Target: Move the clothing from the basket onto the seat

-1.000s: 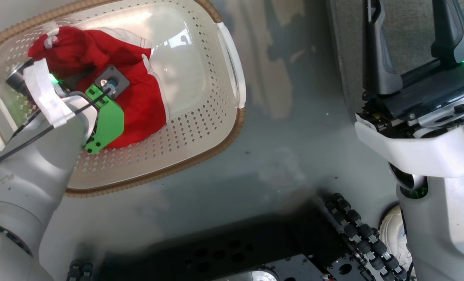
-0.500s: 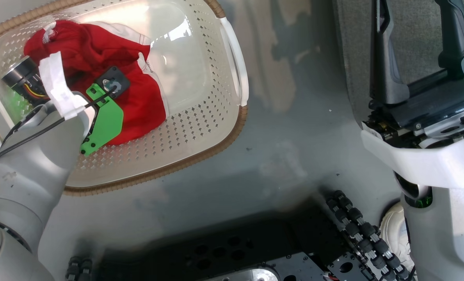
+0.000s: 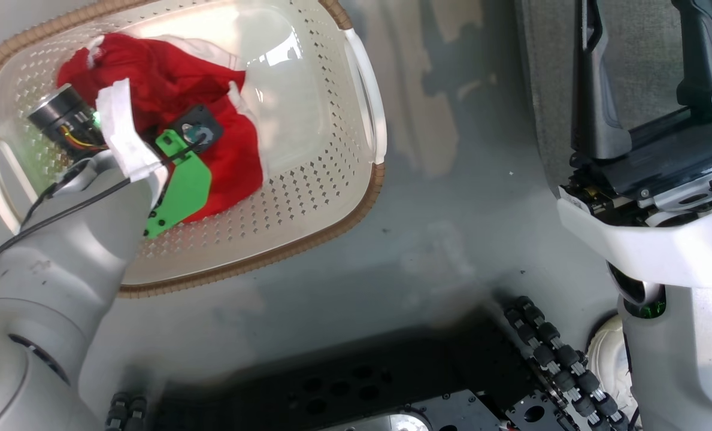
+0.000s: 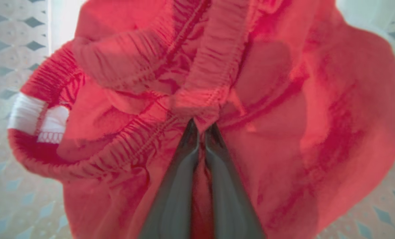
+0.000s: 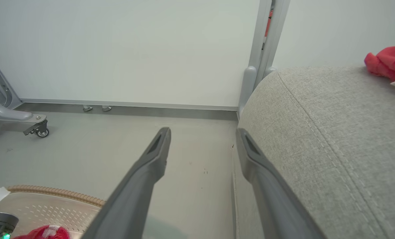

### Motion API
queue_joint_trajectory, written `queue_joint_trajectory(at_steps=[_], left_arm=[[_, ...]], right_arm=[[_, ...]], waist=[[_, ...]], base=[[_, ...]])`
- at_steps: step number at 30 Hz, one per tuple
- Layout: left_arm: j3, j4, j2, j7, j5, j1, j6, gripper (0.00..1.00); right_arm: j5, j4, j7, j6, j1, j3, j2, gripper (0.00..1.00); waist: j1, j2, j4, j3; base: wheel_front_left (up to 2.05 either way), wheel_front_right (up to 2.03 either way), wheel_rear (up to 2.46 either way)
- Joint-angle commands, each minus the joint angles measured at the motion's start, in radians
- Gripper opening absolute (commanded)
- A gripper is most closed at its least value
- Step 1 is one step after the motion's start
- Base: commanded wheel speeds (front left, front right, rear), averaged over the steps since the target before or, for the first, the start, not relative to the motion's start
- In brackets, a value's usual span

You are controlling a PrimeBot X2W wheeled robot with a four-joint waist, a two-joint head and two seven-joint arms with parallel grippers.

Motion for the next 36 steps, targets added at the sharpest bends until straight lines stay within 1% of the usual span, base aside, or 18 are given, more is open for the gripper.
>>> queue_joint_trajectory(at_steps=[1, 10, 17, 23, 29, 36], left_arm=[[-0.001, 0.000, -0.012, -0.008, -0.008, -0.016, 0.002, 0.00], [-0.003, -0.011, -0.093, -0.097, -0.020, 0.019, -0.005, 0.00], [-0.008, -0.032, -0.117, -0.205, -0.020, 0.058, -0.008, 0.00], [-0.011, -0.074, -0.139, -0.287, -0.055, 0.118, -0.008, 0.00], [-0.014, -0.133, -0.153, -0.326, -0.093, 0.182, -0.009, 0.00], [-0.015, -0.207, -0.160, -0.346, -0.152, 0.240, -0.009, 0.00]], right_arm=[[0.002, 0.005, 0.000, -0.001, -0.007, -0.003, -0.002, 1.00], [0.011, 0.056, 0.000, -0.001, 0.000, -0.016, -0.002, 1.00], [0.022, 0.112, 0.000, -0.001, 0.014, -0.024, -0.002, 1.00], [0.026, 0.178, 0.000, -0.001, 0.047, -0.035, -0.002, 1.00], [0.023, 0.230, 0.000, -0.001, 0.088, -0.051, -0.003, 1.00], [0.018, 0.285, 0.000, -0.001, 0.147, -0.068, -0.003, 1.00]], waist=[[-0.0001, 0.0000, 0.004, -0.015], [-0.0001, 0.0000, 0.034, -0.119], [-0.0001, 0.0000, 0.056, -0.232], [-0.0001, 0.0000, 0.080, -0.355], [-0.0001, 0.0000, 0.105, -0.474], [-0.0001, 0.0000, 0.142, -0.598]], base=[[0.00, 0.00, 0.00], [0.00, 0.00, 0.00], [0.00, 0.00, 0.00], [0.00, 0.00, 0.00], [0.00, 0.00, 0.00], [0.00, 0.00, 0.00]])
